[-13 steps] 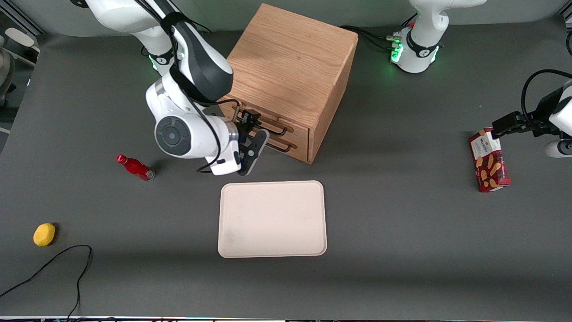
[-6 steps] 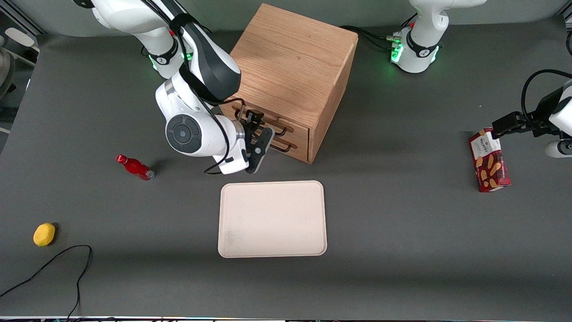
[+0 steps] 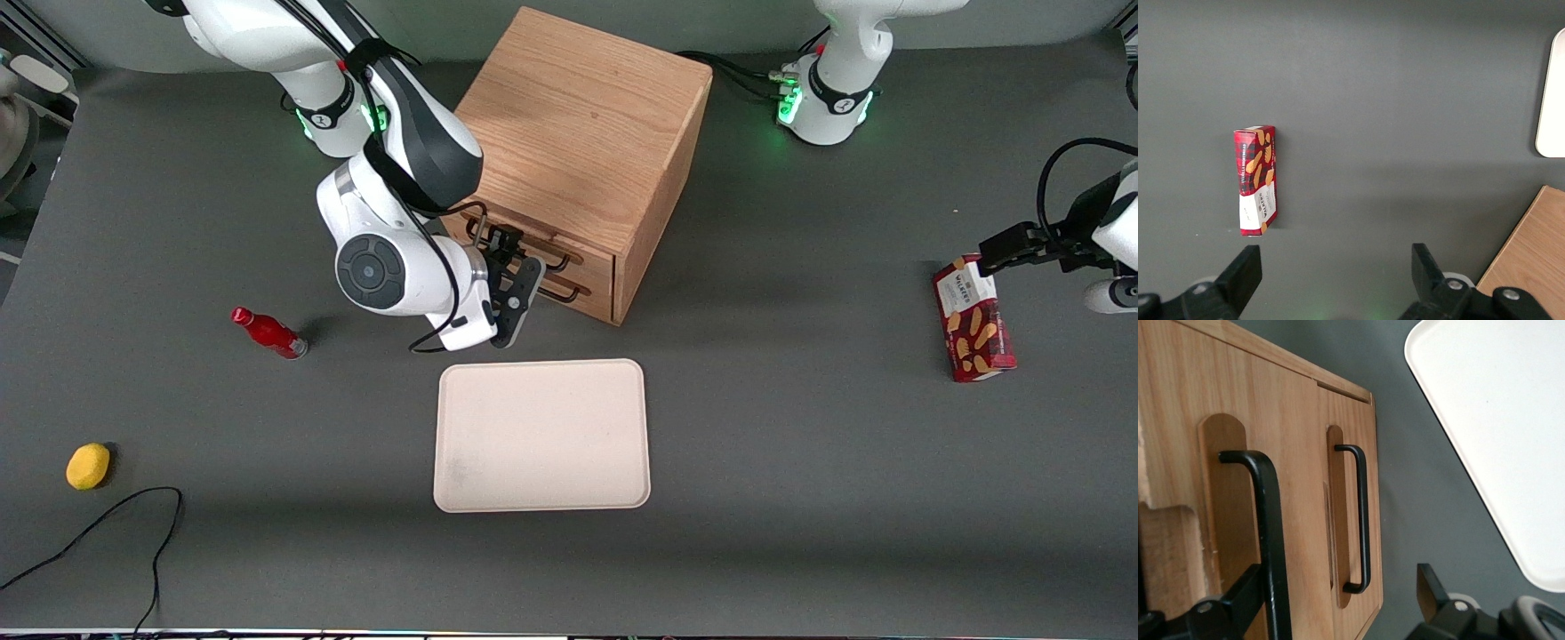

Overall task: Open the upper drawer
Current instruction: 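Hook the right gripper fingers around the upper drawer handle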

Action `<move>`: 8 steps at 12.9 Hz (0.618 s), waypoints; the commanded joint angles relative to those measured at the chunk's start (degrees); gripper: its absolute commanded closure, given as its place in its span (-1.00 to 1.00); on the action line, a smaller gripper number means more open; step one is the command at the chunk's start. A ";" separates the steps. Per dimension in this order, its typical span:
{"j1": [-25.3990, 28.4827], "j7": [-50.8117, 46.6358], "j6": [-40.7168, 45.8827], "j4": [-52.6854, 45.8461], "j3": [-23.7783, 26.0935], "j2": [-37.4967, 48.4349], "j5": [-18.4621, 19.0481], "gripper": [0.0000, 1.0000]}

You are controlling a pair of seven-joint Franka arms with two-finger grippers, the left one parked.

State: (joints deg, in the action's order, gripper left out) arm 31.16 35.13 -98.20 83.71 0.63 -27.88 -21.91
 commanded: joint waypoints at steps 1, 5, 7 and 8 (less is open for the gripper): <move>1.53 2.04 -2.08 2.16 -0.54 0.90 0.81 -1.00; 1.27 2.57 -2.52 1.99 -0.81 0.90 0.73 -1.00; 0.83 3.97 -2.78 1.90 -0.98 0.81 0.73 -1.00; 0.74 3.98 -3.22 1.98 -0.98 0.81 0.73 -1.00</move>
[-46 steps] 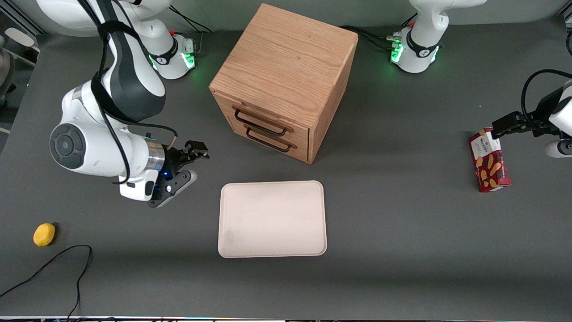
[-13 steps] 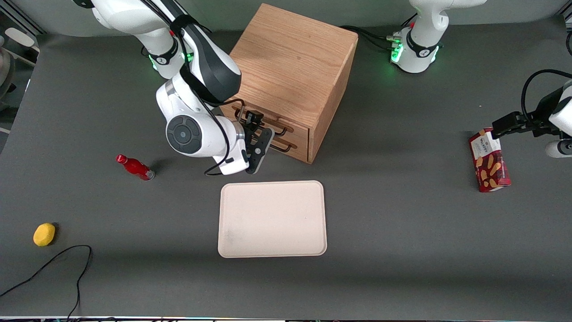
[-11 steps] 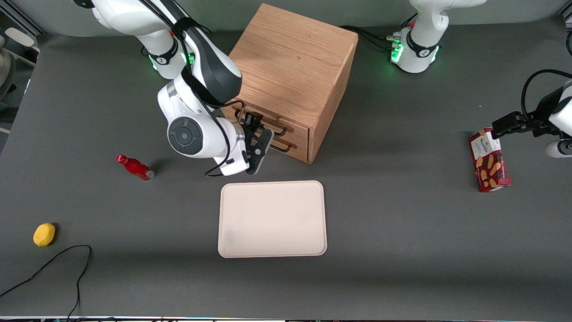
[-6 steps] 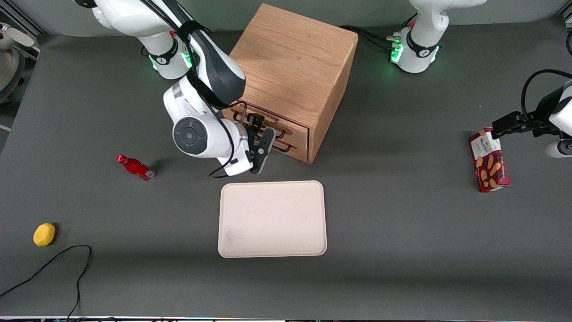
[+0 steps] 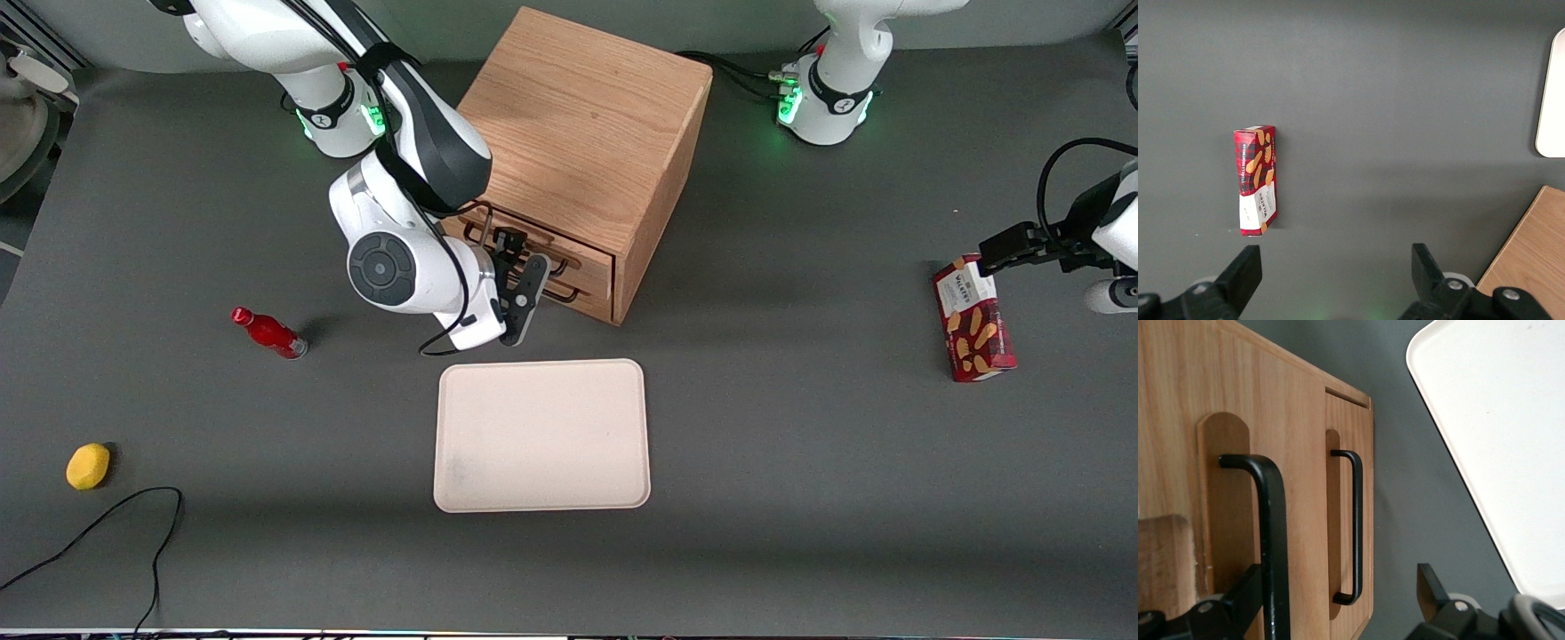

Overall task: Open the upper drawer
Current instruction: 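Pull the upper drawer outward by its handle with the right gripper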

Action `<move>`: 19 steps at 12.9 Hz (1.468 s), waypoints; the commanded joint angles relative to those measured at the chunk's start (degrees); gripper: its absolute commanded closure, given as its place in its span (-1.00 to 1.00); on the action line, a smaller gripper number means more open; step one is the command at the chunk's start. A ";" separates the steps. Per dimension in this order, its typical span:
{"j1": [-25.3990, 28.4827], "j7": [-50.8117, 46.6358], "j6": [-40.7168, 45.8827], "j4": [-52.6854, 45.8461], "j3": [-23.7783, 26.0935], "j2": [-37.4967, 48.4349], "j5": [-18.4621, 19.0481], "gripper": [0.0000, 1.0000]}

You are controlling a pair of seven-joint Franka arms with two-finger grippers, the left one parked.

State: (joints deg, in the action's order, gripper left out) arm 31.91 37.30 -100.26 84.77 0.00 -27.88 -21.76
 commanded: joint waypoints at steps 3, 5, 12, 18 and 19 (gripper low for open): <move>-0.10 2.08 -1.60 0.74 -1.23 0.81 0.40 -1.00; -0.53 4.00 -1.95 0.74 -1.23 0.72 0.23 -1.00; -1.59 4.28 -2.31 0.48 -1.23 0.20 -0.30 -1.00; -2.38 4.28 -3.27 0.39 -1.14 0.11 -0.48 -1.00; -2.38 4.28 -3.36 0.39 -1.23 0.11 -0.48 -1.00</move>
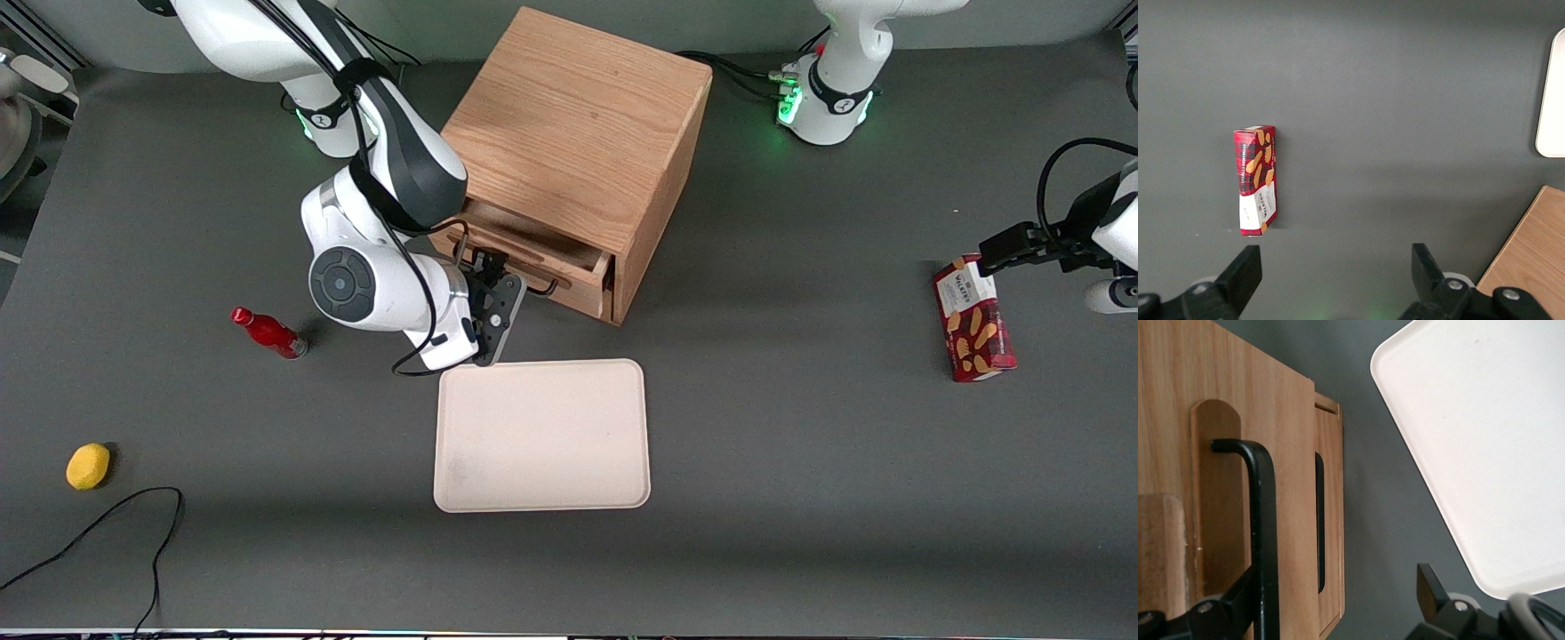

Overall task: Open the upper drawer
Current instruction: 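Pull the upper drawer outward by its handle with the right gripper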

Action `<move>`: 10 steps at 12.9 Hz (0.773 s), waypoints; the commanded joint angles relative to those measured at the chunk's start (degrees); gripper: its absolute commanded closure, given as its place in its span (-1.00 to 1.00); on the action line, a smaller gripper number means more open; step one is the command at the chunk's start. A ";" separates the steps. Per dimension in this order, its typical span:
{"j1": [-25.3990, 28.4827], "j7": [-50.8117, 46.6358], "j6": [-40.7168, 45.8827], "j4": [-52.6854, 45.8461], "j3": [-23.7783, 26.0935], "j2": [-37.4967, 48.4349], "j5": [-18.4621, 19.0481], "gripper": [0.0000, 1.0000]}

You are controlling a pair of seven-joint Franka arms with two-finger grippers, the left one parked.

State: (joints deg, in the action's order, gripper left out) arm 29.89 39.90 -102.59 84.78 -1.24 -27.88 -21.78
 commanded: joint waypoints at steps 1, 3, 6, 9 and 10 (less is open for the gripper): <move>-0.44 1.68 -1.39 0.39 0.01 0.20 -0.46 -1.00; -0.79 1.68 -1.65 0.39 0.01 0.20 -0.46 -1.00; -0.88 1.68 -3.06 0.30 0.01 0.20 -0.46 -1.00; -0.97 2.11 -4.90 0.30 0.09 0.11 -0.46 -1.00; -1.14 3.51 -5.08 0.30 0.09 0.11 -0.46 -1.00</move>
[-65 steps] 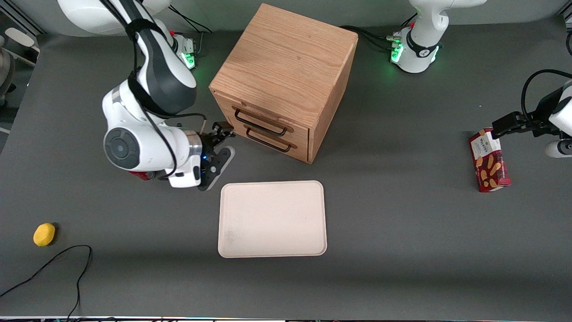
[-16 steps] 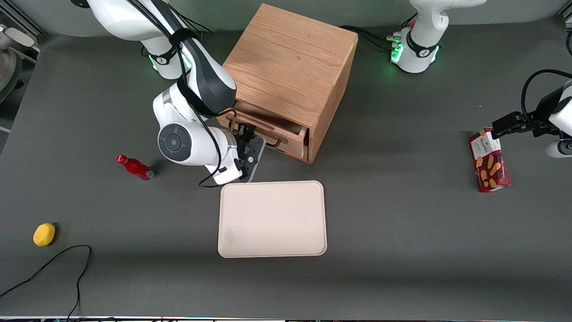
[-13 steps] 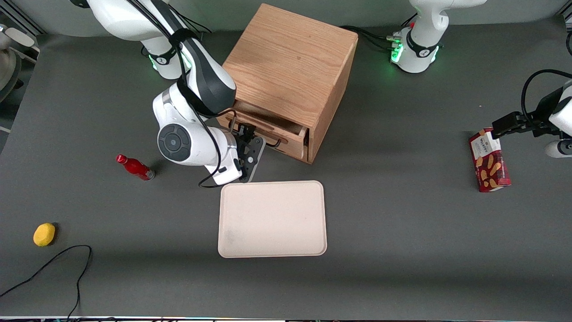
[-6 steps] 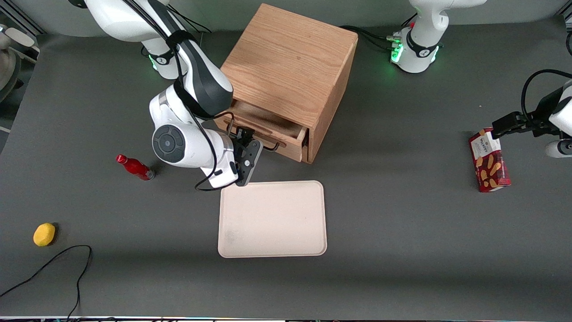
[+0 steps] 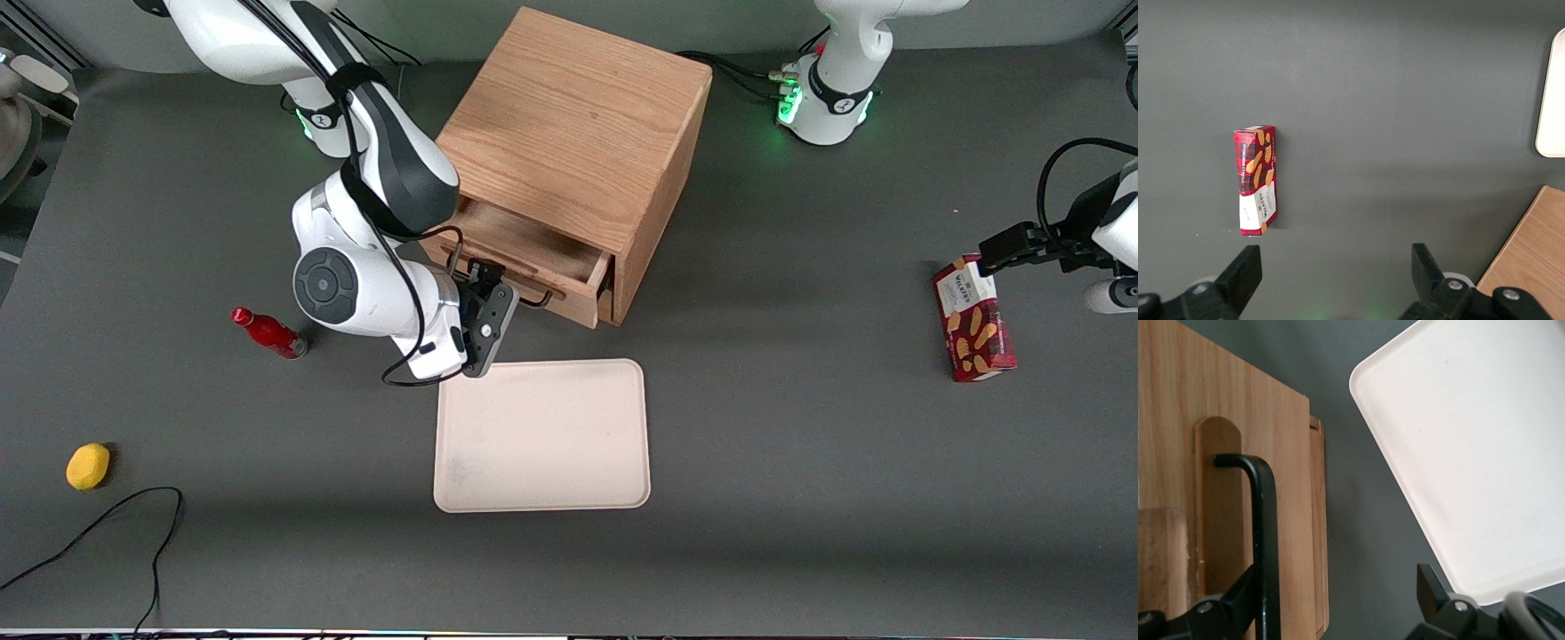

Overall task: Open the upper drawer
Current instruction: 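Pull the upper drawer outward by its handle with the right gripper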

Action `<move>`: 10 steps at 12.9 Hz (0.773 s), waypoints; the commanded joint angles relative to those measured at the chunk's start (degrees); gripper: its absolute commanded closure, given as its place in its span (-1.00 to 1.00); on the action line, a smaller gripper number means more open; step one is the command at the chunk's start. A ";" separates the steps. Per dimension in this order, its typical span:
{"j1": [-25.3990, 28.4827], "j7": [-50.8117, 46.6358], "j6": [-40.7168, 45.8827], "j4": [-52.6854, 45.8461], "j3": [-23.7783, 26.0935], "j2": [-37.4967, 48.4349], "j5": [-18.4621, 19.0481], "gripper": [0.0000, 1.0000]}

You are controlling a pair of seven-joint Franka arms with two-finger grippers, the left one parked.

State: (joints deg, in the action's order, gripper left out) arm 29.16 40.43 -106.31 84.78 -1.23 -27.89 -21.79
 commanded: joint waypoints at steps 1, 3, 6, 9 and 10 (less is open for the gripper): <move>-0.33 3.34 -1.44 0.21 0.00 0.11 -0.45 -1.00; -0.59 3.52 -1.79 0.21 0.00 0.11 -0.45 -1.00; -1.12 4.48 -2.23 0.30 0.00 0.02 -0.45 -1.00; -1.91 4.49 -2.93 0.30 0.00 -0.41 -1.32 -1.00; -1.91 4.49 -2.94 0.21 0.00 -0.59 -1.68 -1.00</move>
State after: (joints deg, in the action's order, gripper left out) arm 27.56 43.12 -108.15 84.80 -1.25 -28.14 -22.07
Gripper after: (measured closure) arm 0.000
